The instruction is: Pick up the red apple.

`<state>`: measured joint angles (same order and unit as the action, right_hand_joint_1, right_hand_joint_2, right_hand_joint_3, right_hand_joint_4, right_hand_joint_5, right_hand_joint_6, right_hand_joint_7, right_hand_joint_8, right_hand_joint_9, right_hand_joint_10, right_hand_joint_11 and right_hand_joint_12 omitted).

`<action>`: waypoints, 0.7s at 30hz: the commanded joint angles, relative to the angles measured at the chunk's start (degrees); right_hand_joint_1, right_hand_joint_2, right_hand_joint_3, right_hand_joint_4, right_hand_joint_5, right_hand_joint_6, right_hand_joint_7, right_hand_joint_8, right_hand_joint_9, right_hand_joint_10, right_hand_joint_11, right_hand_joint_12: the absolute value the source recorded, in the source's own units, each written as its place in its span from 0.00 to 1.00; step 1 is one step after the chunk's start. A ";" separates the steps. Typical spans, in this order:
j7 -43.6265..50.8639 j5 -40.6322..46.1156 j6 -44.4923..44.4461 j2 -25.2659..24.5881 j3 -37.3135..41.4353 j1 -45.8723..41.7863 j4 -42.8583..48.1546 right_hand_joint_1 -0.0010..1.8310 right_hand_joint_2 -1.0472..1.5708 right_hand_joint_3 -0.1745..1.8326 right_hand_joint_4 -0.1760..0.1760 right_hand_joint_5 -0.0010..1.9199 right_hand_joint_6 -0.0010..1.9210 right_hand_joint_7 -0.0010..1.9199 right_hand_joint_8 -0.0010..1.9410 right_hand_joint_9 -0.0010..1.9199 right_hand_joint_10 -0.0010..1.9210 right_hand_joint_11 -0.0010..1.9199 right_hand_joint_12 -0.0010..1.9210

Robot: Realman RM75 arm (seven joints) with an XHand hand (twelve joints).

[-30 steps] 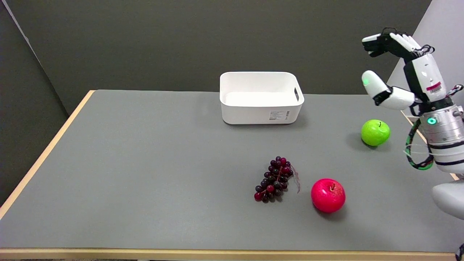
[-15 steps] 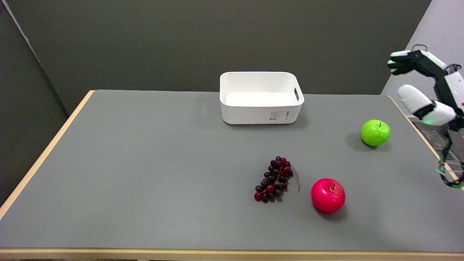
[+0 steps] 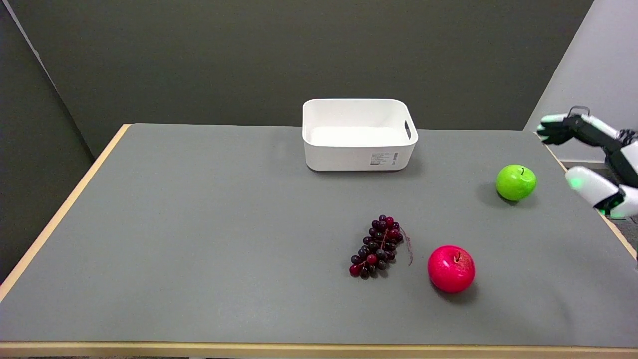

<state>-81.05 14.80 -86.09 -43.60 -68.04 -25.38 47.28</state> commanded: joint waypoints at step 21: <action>34.98 -25.38 -4.58 -5.97 -0.75 -11.43 15.66 0.21 0.63 0.51 0.82 0.20 0.39 0.30 0.33 0.27 0.58 0.18 0.80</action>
<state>-57.20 -1.99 -92.17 -48.65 -69.08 -29.75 51.75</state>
